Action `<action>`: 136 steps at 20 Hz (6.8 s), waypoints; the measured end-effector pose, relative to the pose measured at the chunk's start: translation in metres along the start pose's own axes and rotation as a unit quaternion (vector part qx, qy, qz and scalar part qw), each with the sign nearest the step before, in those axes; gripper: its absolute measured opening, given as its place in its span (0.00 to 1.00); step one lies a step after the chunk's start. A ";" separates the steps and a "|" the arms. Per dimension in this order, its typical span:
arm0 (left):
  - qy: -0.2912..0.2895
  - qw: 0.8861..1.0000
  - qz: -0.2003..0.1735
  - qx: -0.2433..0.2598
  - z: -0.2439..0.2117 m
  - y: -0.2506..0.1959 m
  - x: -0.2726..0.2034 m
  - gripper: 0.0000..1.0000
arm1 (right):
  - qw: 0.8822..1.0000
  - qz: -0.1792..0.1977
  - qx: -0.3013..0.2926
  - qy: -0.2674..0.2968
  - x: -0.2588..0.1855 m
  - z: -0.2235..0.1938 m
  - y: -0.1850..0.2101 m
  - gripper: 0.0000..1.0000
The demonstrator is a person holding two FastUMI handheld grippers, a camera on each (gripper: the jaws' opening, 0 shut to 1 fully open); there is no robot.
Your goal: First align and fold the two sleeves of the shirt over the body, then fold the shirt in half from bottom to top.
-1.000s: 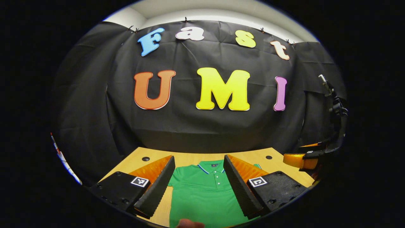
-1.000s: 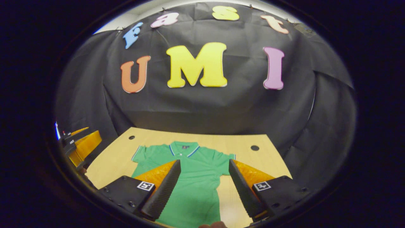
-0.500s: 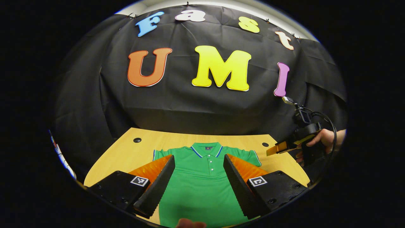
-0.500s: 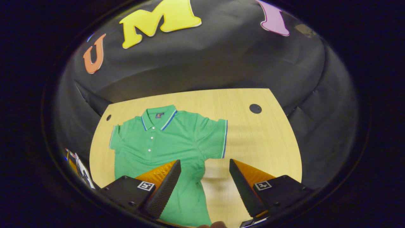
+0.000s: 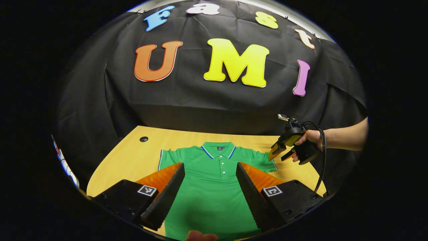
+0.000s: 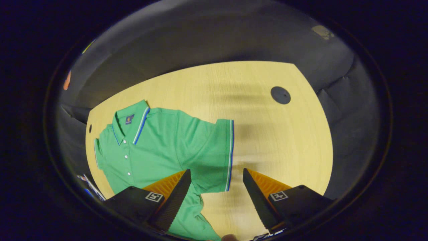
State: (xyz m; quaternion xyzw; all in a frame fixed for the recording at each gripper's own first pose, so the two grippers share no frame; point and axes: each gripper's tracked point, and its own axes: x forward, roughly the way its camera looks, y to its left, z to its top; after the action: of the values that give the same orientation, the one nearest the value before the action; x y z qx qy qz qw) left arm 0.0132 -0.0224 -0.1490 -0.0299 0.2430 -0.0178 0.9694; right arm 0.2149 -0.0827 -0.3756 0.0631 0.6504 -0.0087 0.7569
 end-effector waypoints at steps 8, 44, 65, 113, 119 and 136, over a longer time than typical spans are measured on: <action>0.012 0.999 0.039 -0.016 -0.010 0.025 0.004 0.99 | 0.996 -0.054 0.048 0.060 0.031 -0.019 -0.014 0.70; 0.039 0.988 0.137 -0.061 -0.056 0.159 -0.062 0.99 | 0.998 0.043 -0.036 -0.003 -0.001 -0.035 0.200 0.05; 0.077 0.994 0.014 -0.081 -0.043 0.164 0.020 0.99 | 0.967 0.082 -0.126 -0.207 -0.149 -0.106 0.150 0.95; 0.397 0.894 -0.024 -0.205 -0.074 0.165 0.235 0.04 | 0.938 0.098 -0.076 -0.324 -0.258 -0.203 0.003 0.96; 0.364 0.914 -0.061 -0.171 -0.040 0.112 0.230 0.04 | 0.934 0.087 -0.078 -0.337 -0.266 -0.210 -0.004 0.96; 0.422 0.898 -0.105 -0.073 -0.104 -0.018 0.267 0.18 | 0.940 0.048 -0.043 -0.334 -0.273 -0.259 -0.048 0.96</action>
State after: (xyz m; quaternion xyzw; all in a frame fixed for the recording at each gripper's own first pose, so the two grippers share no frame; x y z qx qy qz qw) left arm 0.1984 -0.0587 -0.3650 -0.1159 0.6251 -0.1130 0.7636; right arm -0.0859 -0.1211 -0.1480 0.0552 0.3562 0.0354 0.9321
